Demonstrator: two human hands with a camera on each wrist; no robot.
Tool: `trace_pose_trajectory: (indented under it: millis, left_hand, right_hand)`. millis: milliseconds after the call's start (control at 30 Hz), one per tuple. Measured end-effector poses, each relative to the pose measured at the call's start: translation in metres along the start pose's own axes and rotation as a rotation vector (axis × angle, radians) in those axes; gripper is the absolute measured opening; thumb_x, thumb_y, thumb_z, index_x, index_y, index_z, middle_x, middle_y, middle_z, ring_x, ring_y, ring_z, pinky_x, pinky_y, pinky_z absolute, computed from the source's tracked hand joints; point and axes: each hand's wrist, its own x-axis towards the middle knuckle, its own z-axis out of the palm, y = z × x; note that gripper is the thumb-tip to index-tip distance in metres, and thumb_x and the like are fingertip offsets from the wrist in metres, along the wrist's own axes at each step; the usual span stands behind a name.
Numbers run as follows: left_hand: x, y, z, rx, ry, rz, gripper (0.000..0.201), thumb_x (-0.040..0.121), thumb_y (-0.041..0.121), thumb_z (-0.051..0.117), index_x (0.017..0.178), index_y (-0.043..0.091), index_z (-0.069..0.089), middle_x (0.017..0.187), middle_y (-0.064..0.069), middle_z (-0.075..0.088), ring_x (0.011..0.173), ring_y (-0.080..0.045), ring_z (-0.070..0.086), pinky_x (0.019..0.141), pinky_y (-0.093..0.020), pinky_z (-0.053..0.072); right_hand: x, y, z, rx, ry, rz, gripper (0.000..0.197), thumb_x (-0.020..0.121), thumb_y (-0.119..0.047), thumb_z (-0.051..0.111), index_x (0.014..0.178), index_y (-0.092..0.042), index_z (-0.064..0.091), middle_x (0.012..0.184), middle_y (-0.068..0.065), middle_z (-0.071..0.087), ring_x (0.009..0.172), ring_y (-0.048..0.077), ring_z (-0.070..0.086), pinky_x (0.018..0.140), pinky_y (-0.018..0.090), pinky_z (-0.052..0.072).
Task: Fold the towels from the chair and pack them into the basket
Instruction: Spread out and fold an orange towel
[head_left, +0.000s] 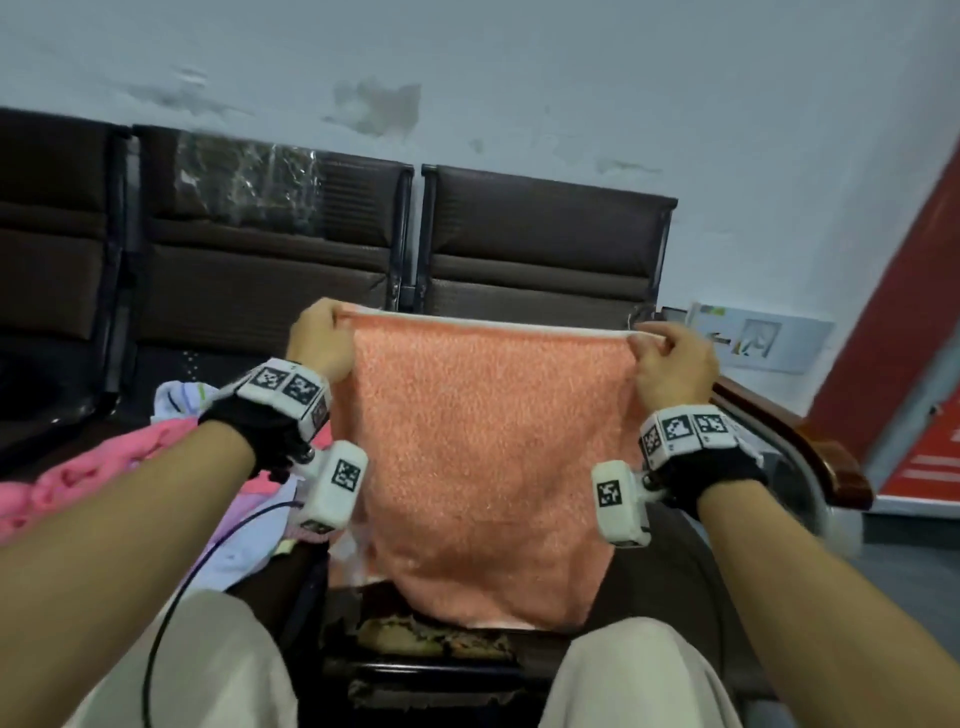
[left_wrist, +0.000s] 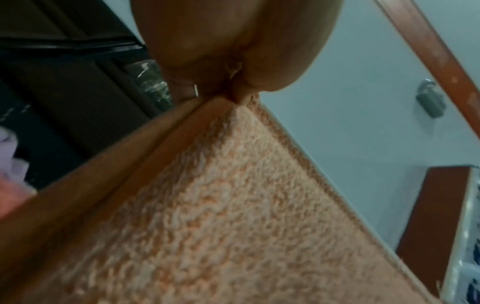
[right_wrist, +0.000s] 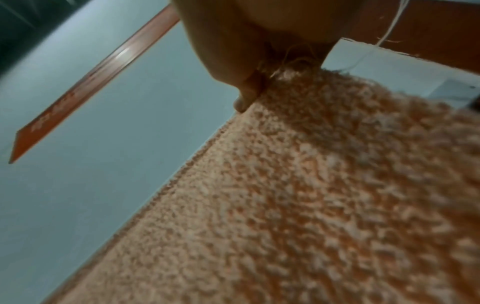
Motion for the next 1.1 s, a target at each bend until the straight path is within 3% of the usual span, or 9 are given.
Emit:
trace_pose_trajectory:
  millis: [133,300,433,533,733,800,867,933,1100]
  left_hand:
    - [0.009,-0.018,0.018,-0.088,-0.069,-0.067,0.033,0.089,0.01,0.042,0.112,0.01,0.065,0.117,-0.009,0.065,0.112,-0.026,0.058,0.097,-0.031,0.044]
    - [0.008,-0.054,0.046,-0.138,-0.09,-0.133,0.029,0.089,0.017,0.044,0.109,0.013,0.065,0.113,-0.007,0.066,0.107,-0.024,0.059,0.097,-0.039,0.046]
    - [-0.003,-0.089,0.068,-0.105,-0.047,-0.129,0.021,0.091,0.015,0.047,0.104,0.011,0.063,0.102,-0.003,0.064,0.094,-0.017,0.057,0.083,-0.026,0.042]
    - [-0.009,-0.11,0.077,-0.12,0.008,-0.141,0.016,0.09,0.014,0.047,0.097,0.015,0.062,0.094,-0.002,0.063,0.089,-0.019,0.057,0.078,-0.028,0.043]
    - [-0.009,-0.123,0.095,-0.223,-0.076,-0.218,0.021,0.09,0.013,0.046,0.104,0.015,0.062,0.103,-0.005,0.064,0.1,-0.022,0.06,0.095,-0.042,0.048]
    - [-0.009,-0.122,0.099,-0.284,-0.075,-0.243,0.023,0.09,0.012,0.045,0.104,0.019,0.061,0.1,-0.004,0.063,0.092,-0.019,0.061,0.087,-0.039,0.052]
    - [-0.011,-0.117,0.105,-0.353,-0.089,-0.23,0.025,0.088,0.008,0.045,0.102,0.018,0.064,0.09,0.0,0.064,0.073,-0.01,0.057,0.066,-0.029,0.049]
    - [-0.014,-0.108,0.109,-0.387,-0.133,-0.195,0.025,0.086,0.009,0.048,0.093,0.02,0.069,0.077,0.006,0.063,0.062,-0.004,0.052,0.058,-0.023,0.041]
    - [-0.023,-0.092,0.118,-0.418,-0.293,-0.158,0.024,0.086,0.005,0.052,0.08,0.021,0.07,0.049,0.014,0.057,0.049,-0.005,0.046,0.049,-0.023,0.036]
  right_hand:
    - [-0.004,0.027,0.024,-0.055,-0.054,0.066,0.011,0.085,-0.019,0.066,0.092,-0.017,0.074,0.087,0.004,0.069,0.087,0.016,0.061,0.074,0.014,0.037]
    - [-0.013,0.065,0.054,-0.117,-0.15,0.122,0.006,0.087,-0.02,0.062,0.085,-0.018,0.067,0.086,0.005,0.067,0.086,0.023,0.059,0.074,0.022,0.036]
    - [-0.029,0.097,0.074,-0.179,-0.256,0.205,0.004,0.085,-0.021,0.063,0.082,-0.02,0.064,0.079,-0.001,0.058,0.079,0.017,0.05,0.071,0.02,0.033]
    - [-0.042,0.119,0.082,-0.183,-0.35,0.283,0.003,0.081,-0.022,0.068,0.078,-0.023,0.066,0.077,-0.003,0.06,0.08,0.015,0.053,0.074,0.021,0.036]
    - [-0.044,0.128,0.098,-0.013,-0.44,0.303,0.022,0.077,-0.002,0.071,0.082,-0.023,0.068,0.088,-0.003,0.069,0.088,0.014,0.063,0.085,0.026,0.047]
    - [-0.045,0.12,0.101,0.175,-0.481,0.361,0.023,0.078,0.004,0.068,0.084,-0.018,0.069,0.09,0.003,0.072,0.087,0.016,0.067,0.085,0.029,0.051]
    - [-0.049,0.107,0.104,0.344,-0.546,0.393,0.018,0.077,0.002,0.07,0.084,-0.014,0.071,0.085,0.008,0.073,0.071,0.012,0.065,0.068,0.024,0.052]
    - [-0.054,0.09,0.107,0.453,-0.683,0.411,0.012,0.078,-0.005,0.071,0.087,-0.012,0.072,0.082,0.008,0.074,0.061,0.01,0.062,0.052,0.019,0.047]
    - [-0.07,0.067,0.114,0.665,-1.065,0.431,0.023,0.078,0.008,0.06,0.096,-0.006,0.065,0.09,0.017,0.068,0.085,0.023,0.066,0.078,0.03,0.058]
